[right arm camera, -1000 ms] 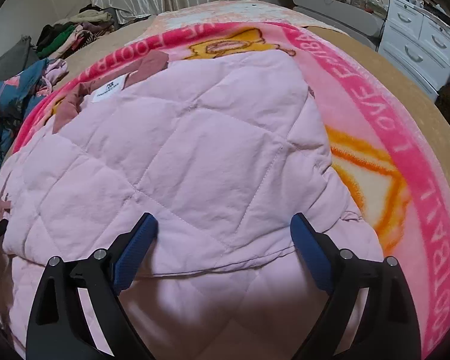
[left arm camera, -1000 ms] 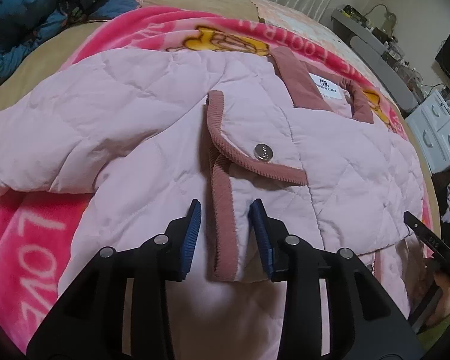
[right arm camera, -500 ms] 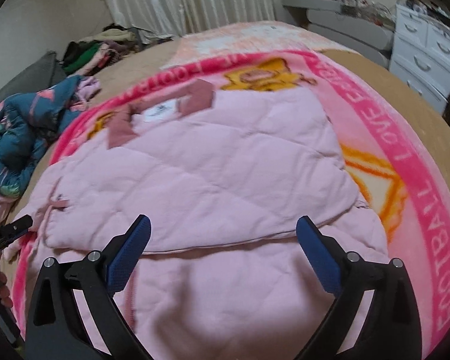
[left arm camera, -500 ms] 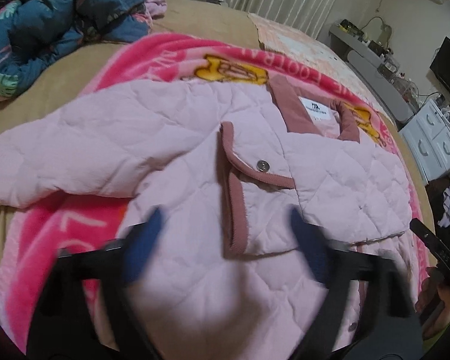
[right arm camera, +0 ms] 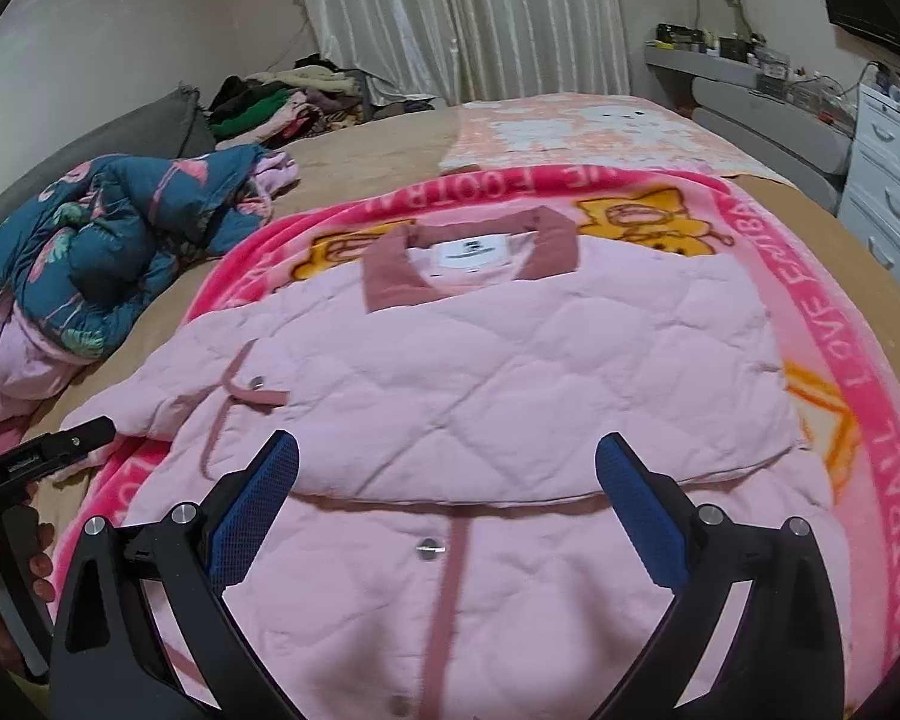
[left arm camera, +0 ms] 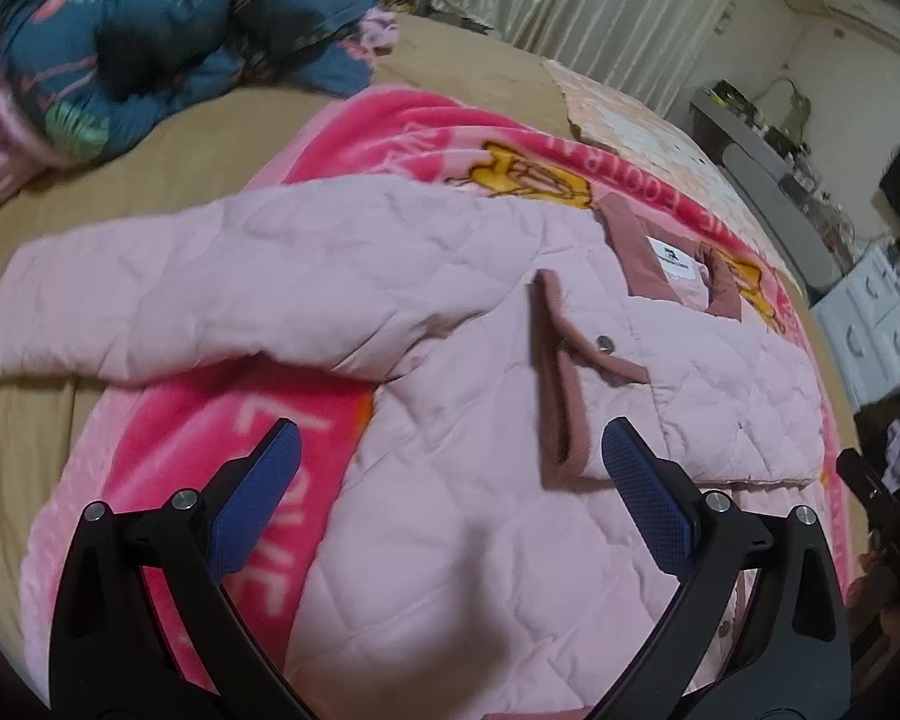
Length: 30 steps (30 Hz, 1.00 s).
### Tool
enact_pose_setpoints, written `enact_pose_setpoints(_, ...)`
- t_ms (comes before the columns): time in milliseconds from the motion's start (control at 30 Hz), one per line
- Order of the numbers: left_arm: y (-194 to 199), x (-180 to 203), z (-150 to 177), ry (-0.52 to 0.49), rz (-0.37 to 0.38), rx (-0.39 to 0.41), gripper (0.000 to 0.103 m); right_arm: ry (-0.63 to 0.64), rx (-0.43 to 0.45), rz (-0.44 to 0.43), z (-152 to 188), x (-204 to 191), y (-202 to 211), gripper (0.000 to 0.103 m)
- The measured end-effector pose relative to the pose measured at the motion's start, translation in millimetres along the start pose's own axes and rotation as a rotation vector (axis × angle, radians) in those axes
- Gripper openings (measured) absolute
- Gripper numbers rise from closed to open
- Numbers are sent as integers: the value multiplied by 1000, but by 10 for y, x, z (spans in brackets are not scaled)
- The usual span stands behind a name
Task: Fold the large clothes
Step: 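Move the left tool to the other sleeve and grasp its cuff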
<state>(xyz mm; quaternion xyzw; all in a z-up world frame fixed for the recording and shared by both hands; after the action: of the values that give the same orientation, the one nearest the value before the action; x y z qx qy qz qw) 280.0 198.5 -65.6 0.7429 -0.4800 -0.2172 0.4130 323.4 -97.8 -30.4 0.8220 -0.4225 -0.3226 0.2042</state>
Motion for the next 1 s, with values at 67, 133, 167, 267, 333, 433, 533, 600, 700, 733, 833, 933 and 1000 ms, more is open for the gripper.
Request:
enact_pose_setpoints(67,-20,-130,12,16,-21,3,94,16,-13,-7,19,-123,-68,99)
enact_pose_setpoints(133,-38,-263,16,38,-35,4,94,36,-24,-13,22,-251,-134,99)
enact_pose_setpoints(167,-49,-330,17,50,-38,3,94,43,-27,-16,30,-304,-162,99)
enact_pose_setpoints(267,-57,-523,16,69,-64,26,94,66,-34,-26,49,-475,-256,99)
enact_pose_setpoints(333,-74,-651,25,82,-87,40,94,78,-42,-34,75,-581,-326,99)
enact_pose_setpoints(433,-120,-836,21,103,-108,45,94,103,-62,-52,126,-787,-464,99)
enact_pose_setpoints(533,-152,-1007,5,120,-124,50,94,129,-80,-64,176,-948,-578,99)
enact_pose_setpoints(600,-180,-1138,-3,140,-132,53,94,145,-98,-80,213,-1074,-672,99)
enact_pose_setpoints(700,-239,-1331,-5,183,-134,46,94,175,-123,-99,266,-1272,-812,99)
enact_pose_setpoints(733,-253,-1381,-4,194,-138,44,94,188,-132,-108,282,-1353,-866,99)
enact_pose_setpoints(833,-328,-1557,18,231,-148,33,94,216,-150,-124,306,-1520,-962,99)
enact_pose_setpoints(933,-401,-1727,48,274,-149,16,94,254,-168,-147,322,-1738,-1085,99)
enact_pose_setpoints(1000,-442,-1852,56,301,-157,9,94,269,-178,-157,326,-1840,-1151,99)
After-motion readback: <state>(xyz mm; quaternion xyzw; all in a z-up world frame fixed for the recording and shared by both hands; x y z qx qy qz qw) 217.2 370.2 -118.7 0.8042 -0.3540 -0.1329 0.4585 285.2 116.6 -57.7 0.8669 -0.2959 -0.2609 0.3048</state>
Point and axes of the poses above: each gripper's, at about its wrist camera, not at the fingertips, and y roughly against the way its jaws point, x to its right, z to its underside, the point moved 8 cm from there along -y, roughly the way its jaws point, and after that the axes turned 15 degrees about -z, right-handed, at the moved point
